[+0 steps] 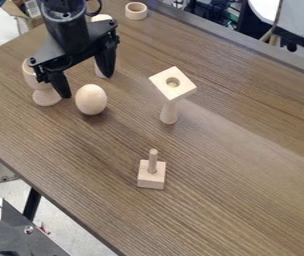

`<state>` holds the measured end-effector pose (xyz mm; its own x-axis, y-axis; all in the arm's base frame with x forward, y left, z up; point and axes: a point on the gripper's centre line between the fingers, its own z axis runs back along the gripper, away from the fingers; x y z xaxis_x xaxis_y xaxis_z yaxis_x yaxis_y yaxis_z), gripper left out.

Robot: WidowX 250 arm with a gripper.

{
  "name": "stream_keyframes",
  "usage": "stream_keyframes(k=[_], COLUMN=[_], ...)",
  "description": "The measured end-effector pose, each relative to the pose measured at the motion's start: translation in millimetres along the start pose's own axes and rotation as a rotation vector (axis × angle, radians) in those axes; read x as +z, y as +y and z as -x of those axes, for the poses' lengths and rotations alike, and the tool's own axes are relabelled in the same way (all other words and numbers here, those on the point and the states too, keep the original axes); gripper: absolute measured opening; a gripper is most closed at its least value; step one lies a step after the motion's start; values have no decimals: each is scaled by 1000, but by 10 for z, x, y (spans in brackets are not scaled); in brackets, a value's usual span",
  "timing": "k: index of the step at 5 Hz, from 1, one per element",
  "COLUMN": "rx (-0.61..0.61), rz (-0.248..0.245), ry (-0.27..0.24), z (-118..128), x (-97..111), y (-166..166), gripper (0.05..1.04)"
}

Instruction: Put the ball to the cup

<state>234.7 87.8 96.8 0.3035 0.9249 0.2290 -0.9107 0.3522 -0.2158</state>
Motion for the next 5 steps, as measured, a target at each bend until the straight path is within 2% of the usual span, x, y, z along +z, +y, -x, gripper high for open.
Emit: stream_keyframes(k=[1, 2, 3, 4, 5], rx=[3, -1, 0, 1, 12], rz=[-16, -40, -95, -112, -130], ry=[15, 40, 35, 26, 60], z=[31, -80, -162, -171, -137], x=[-40, -147, -202, -224, -275], y=[36, -54, -69, -66, -27], gripper=[1000, 1000, 1000, 1000, 1000])
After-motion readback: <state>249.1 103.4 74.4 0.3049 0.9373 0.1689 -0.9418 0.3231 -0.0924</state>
